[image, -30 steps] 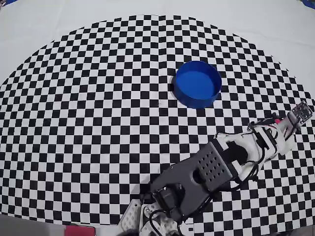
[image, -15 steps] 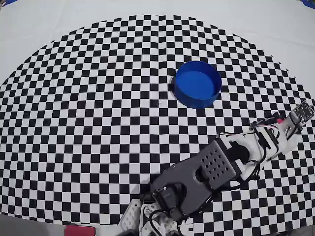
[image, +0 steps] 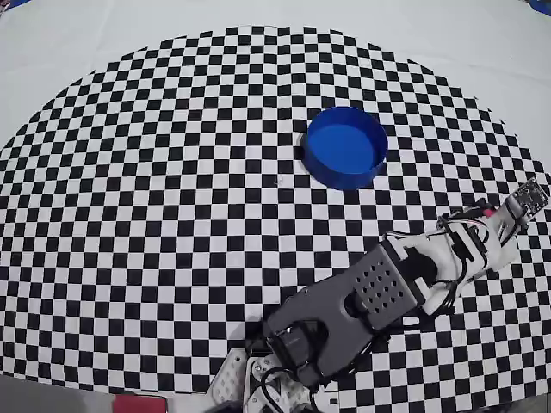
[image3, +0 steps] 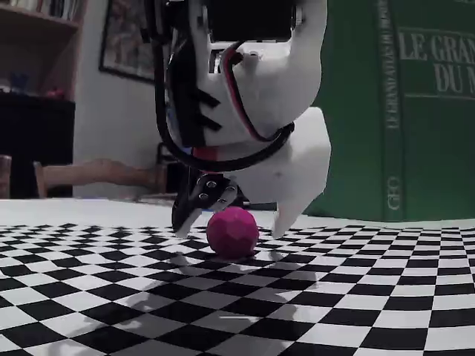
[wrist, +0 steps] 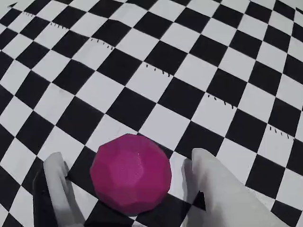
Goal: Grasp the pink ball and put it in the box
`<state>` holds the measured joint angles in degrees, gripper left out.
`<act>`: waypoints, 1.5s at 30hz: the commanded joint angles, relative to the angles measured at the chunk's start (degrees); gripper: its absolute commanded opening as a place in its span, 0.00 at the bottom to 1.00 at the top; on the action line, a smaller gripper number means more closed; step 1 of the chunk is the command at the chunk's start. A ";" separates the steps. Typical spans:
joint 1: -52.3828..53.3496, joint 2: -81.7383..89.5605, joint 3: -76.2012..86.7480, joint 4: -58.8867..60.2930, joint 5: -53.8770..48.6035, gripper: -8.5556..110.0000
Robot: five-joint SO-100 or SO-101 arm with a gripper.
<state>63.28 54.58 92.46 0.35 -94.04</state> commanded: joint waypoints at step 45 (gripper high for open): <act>-0.09 -4.22 -8.96 0.97 0.26 0.33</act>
<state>62.84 49.75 85.78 1.14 -94.04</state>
